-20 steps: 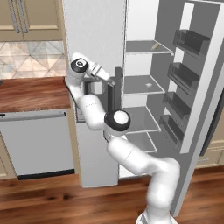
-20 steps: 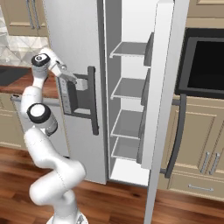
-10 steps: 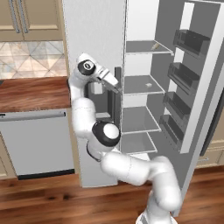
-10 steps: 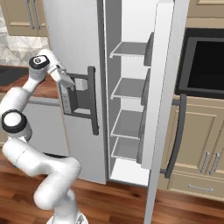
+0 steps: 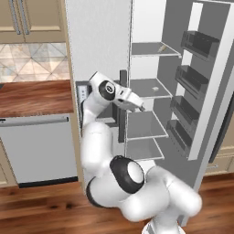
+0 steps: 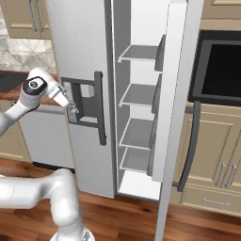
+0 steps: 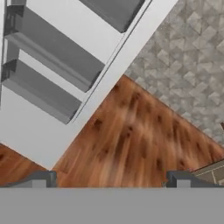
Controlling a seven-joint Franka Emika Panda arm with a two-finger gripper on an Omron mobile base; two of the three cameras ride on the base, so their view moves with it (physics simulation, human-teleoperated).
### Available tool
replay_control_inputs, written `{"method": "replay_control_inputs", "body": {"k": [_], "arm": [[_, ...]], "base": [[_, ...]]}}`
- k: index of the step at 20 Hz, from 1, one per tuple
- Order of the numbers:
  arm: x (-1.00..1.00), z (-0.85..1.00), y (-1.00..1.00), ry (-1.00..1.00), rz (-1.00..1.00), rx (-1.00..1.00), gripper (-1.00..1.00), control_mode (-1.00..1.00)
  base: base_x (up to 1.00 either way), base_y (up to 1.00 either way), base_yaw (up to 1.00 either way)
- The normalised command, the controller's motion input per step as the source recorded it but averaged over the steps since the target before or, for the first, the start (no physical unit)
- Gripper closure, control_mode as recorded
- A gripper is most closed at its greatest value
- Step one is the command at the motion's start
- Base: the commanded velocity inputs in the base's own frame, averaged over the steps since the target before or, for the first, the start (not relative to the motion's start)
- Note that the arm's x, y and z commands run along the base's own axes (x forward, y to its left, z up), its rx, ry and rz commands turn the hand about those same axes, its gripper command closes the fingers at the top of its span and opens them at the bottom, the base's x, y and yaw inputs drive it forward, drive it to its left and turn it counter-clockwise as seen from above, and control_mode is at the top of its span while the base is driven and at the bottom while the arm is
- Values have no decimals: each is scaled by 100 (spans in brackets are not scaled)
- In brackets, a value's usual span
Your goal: Pick up the frozen fish from the freezer, place it on any shelf in the fridge, and close the fridge and freezer doors when done.
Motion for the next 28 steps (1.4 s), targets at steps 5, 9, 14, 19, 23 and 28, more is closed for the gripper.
{"method": "replay_control_inputs", "body": {"k": [5,9,14,19,23,28], "arm": [[-100,55,-55,-7,37,0,-100,-100],[-100,67,-61,-4,39,0,-100,-100],[-100,54,-51,-2,36,0,-100,-100],[-100,8,-5,-12,15,1,-100,-100],[-100,1,2,-36,1,2,-100,-100],[-100,27,-10,-27,0,3,-100,-100]], "base": [[0,0,0],[0,0,0],[0,0,0],[0,0,0],[0,0,0],[0,0,0]]}}
